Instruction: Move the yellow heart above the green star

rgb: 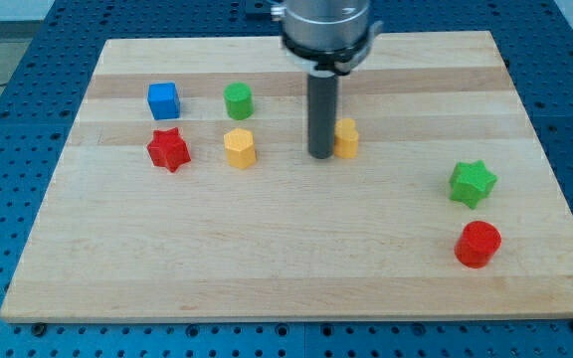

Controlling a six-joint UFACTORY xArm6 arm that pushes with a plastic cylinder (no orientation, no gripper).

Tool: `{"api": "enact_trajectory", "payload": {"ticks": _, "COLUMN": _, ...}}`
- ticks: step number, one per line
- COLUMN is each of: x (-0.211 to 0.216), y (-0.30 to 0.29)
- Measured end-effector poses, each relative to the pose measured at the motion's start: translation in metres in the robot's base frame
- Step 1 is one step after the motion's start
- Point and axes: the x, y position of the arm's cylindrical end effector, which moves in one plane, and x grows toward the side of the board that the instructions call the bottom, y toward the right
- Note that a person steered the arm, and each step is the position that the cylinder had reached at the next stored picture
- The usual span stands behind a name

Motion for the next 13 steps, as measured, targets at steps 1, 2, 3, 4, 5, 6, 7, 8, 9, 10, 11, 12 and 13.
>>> {"api": "enact_trajectory", "payload": {"ticks": 1, "x": -0.018, "y": 0.028}}
{"api": "enact_trajectory", "payload": {"ticks": 2, "x": -0.030, "y": 0.038}}
{"api": "enact_trajectory", "payload": {"ticks": 3, "x": -0.031, "y": 0.080}}
{"api": "enact_trajectory", "payload": {"ticks": 4, "x": -0.031, "y": 0.120}}
{"api": "enact_trajectory", "payload": {"ticks": 5, "x": -0.041, "y": 0.130}}
{"api": "enact_trajectory", "payload": {"ticks": 6, "x": -0.062, "y": 0.129}}
{"api": "enact_trajectory", "payload": {"ticks": 7, "x": -0.074, "y": 0.139}}
{"api": "enact_trajectory", "payload": {"ticks": 8, "x": -0.069, "y": 0.164}}
{"api": "enact_trajectory", "payload": {"ticks": 9, "x": -0.065, "y": 0.181}}
{"api": "enact_trajectory", "payload": {"ticks": 10, "x": -0.065, "y": 0.195}}
{"api": "enact_trajectory", "payload": {"ticks": 11, "x": -0.054, "y": 0.204}}
{"api": "enact_trajectory", "payload": {"ticks": 12, "x": -0.039, "y": 0.186}}
{"api": "enact_trajectory", "payload": {"ticks": 13, "x": -0.039, "y": 0.161}}
